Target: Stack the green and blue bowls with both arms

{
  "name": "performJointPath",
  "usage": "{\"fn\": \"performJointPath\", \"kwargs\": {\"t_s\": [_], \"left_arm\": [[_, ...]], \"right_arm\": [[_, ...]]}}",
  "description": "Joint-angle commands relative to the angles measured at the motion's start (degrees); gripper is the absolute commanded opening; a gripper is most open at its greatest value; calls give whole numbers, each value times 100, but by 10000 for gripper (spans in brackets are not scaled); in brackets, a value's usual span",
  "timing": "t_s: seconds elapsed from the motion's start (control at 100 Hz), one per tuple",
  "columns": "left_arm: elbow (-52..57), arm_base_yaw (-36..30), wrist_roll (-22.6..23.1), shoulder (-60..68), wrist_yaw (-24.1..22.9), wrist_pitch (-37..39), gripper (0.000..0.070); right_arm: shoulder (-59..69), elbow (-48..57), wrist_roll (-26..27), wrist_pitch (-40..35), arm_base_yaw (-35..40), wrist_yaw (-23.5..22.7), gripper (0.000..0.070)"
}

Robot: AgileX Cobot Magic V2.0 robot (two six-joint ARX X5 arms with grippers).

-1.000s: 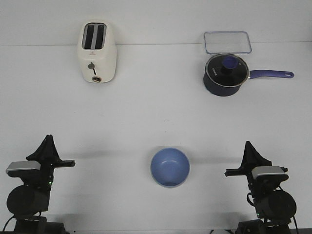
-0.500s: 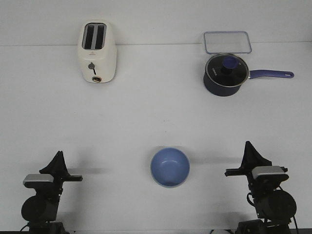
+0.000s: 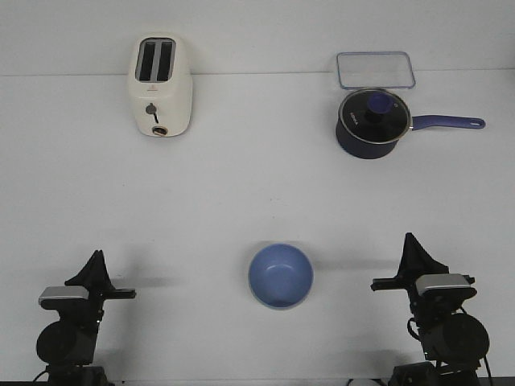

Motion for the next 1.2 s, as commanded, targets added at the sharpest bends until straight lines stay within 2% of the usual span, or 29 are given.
{"fn": "performJointPath", "kwargs": {"t_s": [0.0, 0.45, 0.63, 0.76, 0.88, 0.95, 1.08, 1.19], "left_arm": [[-116, 7, 28, -4, -11, 92, 15], [-116, 7, 28, -4, -11, 94, 15], [-116, 7, 28, -4, -11, 94, 15], [-116, 7, 28, -4, -11, 94, 15], [-116, 7, 31, -4, -11, 94, 15], [-116, 7, 28, -4, -11, 94, 15], [-116, 7, 28, -4, -11, 94, 15], [-114, 7, 31, -2, -11, 94, 15]], "right_arm": [[-4, 37, -24, 57, 2, 17, 0], [-2, 37, -59, 57, 2, 31, 0], [-103, -24, -824, -28, -35, 387, 0], [-450, -433, -1864, 26, -98, 243, 0], [-802, -933, -2417, 31, -105, 122, 0], [-1025, -1246, -2511, 59, -105, 125, 0], [-1003, -1749, -2533, 680, -103, 105, 0], [-1003, -1762, -2531, 612, -103, 107, 0]]}}
